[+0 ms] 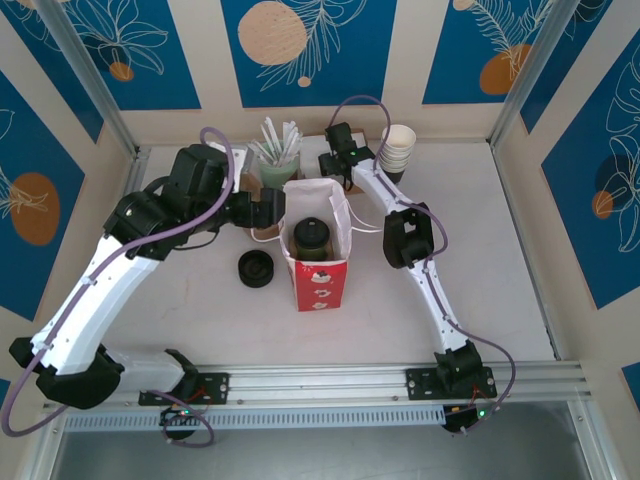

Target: Pack the takeout coffee

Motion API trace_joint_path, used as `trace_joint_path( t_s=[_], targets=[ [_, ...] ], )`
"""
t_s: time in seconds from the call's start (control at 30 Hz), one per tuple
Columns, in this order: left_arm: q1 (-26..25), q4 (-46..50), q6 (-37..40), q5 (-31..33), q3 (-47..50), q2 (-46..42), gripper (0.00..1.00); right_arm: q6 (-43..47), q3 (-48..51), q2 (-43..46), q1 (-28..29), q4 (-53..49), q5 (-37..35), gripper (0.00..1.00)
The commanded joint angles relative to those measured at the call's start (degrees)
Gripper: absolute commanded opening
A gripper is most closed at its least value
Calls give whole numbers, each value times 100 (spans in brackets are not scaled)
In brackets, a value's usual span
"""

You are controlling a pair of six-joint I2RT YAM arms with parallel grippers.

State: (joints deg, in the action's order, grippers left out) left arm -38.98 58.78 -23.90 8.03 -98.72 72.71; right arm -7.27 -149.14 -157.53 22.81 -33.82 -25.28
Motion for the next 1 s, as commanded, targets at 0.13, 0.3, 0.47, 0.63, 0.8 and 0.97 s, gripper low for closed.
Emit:
trace_joint_path(
  t_s=[0.13,0.3,0.47,0.63,0.8,0.97],
  targets=[
    [93,-130,-82,182,98,-137,100,-3,-278,-71,-89,-9,196,51],
    [96,-105,-103,150,89,-108,100,-47,-319,85,-85,11,259,45],
    [126,-156,-164,195,207,-134,100,-56,-328,222,-101,136,269,37],
    [145,-160,-211,142,307,-204,100,-106,-391,242,-140,144,323,23],
    [146,-152,-229,170,364,-285,100,-133,-426,381,-128,61,372,8],
    [161,-148,-229,146,329,-300,100,-150,-432,778,-118,-73,507,3]
  ],
)
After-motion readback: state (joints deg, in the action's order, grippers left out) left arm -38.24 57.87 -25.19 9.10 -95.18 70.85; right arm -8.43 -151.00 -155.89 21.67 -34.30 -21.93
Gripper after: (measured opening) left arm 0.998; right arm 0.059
